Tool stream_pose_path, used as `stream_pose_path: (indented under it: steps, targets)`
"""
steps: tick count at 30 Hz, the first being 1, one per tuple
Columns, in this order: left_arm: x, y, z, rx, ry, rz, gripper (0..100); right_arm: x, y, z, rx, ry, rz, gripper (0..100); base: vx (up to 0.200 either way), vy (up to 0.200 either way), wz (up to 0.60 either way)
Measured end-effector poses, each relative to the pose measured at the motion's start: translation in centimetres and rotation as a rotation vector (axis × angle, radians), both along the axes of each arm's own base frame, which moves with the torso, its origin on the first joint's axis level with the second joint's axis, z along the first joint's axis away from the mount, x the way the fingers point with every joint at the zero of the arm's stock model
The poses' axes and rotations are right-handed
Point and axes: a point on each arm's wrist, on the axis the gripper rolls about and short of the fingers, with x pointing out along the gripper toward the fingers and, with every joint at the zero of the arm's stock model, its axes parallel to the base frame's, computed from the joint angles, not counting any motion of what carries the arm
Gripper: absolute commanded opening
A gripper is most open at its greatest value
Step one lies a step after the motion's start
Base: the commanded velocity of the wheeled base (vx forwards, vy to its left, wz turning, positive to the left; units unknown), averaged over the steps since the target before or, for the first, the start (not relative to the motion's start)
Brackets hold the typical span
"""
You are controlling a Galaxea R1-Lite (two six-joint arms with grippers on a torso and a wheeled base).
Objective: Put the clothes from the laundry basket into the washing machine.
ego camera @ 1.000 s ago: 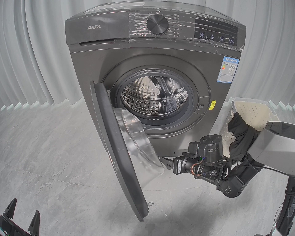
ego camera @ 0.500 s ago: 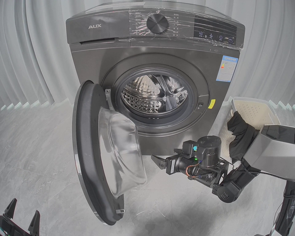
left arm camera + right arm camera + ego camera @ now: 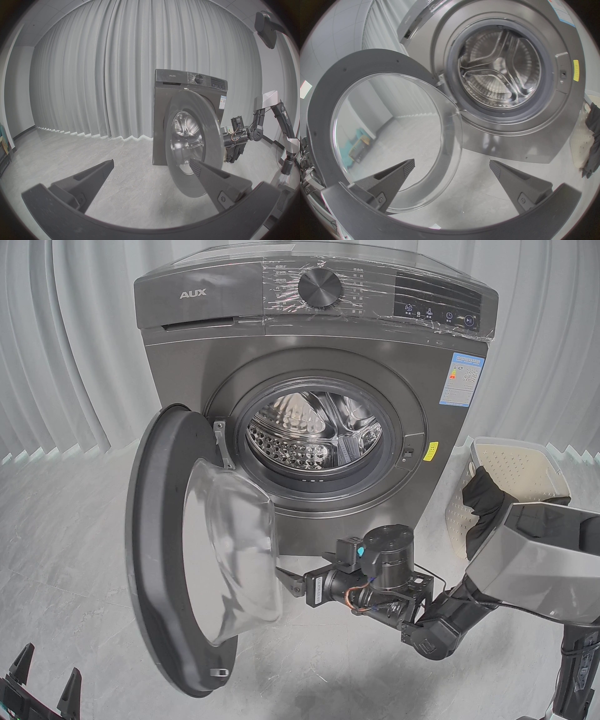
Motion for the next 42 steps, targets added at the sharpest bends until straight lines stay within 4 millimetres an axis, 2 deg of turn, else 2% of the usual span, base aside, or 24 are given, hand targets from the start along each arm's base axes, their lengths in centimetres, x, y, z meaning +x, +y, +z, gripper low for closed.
stream_pose_path:
  steps: [4,16,25,33,39,42]
  targets:
    - [0.0,0.0,0.0,0.001,0.0,0.0,100,0.2,1.2,-0.1,0.017,-0.02,0.016,100,0.0,0.0,0.0]
    - [0.0,0.0,0.0,0.0,0.0,0.0,100,0.9,2.0,-0.1,0.032,-0.028,0.036,100,0.0,0.0,0.0]
    - [0.0,0.0,0.0,0.0,0.0,0.0,100,2.7,5.1,0.2,0.059,-0.049,0.075,100,0.0,0.0,0.0]
    - [0.0,0.0,0.0,0.0,0.0,-0.001,100,3.9,7.9,-0.3,0.096,-0.088,0.07,100,0.0,0.0,0.0]
    - [0.0,0.0,0.0,0.0,0.0,0.0,100,4.1,9.1,-0.9,0.112,-0.105,0.051,100,0.0,0.0,0.0]
    - [0.0,0.0,0.0,0.0,0.0,0.0,100,4.5,8.7,-1.1,0.105,-0.103,0.026,100,0.0,0.0,0.0]
